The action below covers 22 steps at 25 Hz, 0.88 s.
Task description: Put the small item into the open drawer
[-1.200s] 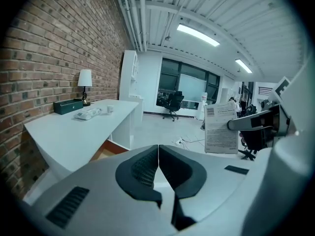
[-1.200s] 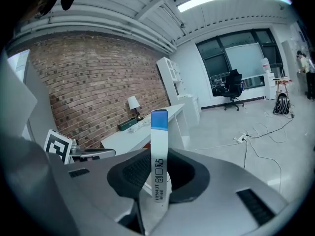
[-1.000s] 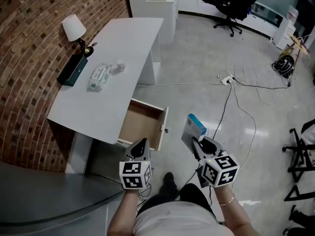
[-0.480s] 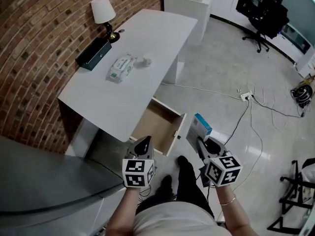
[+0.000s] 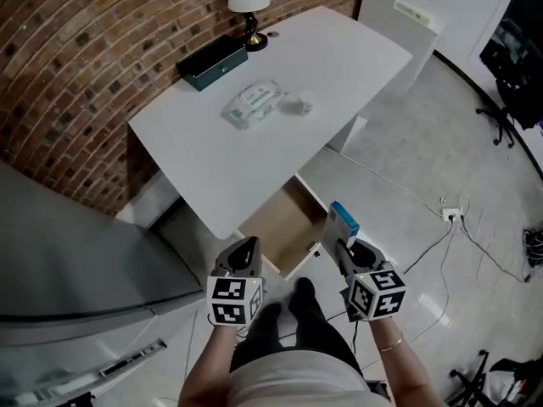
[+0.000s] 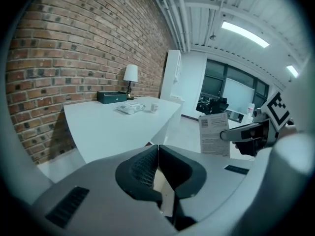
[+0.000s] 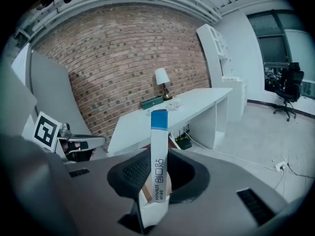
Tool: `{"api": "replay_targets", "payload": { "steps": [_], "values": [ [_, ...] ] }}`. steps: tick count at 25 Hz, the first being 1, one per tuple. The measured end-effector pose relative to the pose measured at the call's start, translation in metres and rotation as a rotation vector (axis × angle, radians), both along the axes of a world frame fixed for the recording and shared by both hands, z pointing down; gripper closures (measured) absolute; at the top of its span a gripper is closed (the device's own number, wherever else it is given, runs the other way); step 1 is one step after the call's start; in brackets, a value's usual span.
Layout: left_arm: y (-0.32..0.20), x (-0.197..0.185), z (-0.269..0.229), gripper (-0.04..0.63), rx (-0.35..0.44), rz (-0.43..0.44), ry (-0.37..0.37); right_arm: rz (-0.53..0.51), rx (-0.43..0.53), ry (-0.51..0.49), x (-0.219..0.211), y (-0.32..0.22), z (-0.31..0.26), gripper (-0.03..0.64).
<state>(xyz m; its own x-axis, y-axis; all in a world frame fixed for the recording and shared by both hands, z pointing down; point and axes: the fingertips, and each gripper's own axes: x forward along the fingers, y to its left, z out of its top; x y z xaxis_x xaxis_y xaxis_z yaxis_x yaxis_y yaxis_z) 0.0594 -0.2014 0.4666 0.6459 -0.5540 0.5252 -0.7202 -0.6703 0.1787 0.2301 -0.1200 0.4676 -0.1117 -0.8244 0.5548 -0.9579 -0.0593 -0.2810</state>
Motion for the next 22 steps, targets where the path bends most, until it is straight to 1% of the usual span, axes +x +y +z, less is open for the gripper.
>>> {"api": "replay_targets", "payload": {
  "steps": [3,8,12,18,22],
  "values": [
    [-0.008,0.0,0.007,0.572,-0.009,-0.074,-0.009,-0.088,-0.035,0.008,0.004,-0.022,0.02,0.523],
    [-0.02,-0.003,0.024,0.572,-0.028,-0.179,-0.022,-0.194,-0.085,0.022,0.009,-0.057,0.06,0.523],
    [-0.024,-0.01,0.039,0.572,-0.052,-0.257,-0.029,-0.28,-0.129,0.074,0.009,-0.084,0.095,0.523],
    [-0.021,-0.033,0.063,0.572,-0.088,-0.373,-0.047,-0.405,-0.218,0.129,-0.005,-0.108,0.152,0.523],
    [-0.017,-0.05,0.08,0.572,-0.112,-0.446,-0.051,-0.464,-0.268,0.146,-0.016,-0.121,0.191,0.523]
  ]
}}
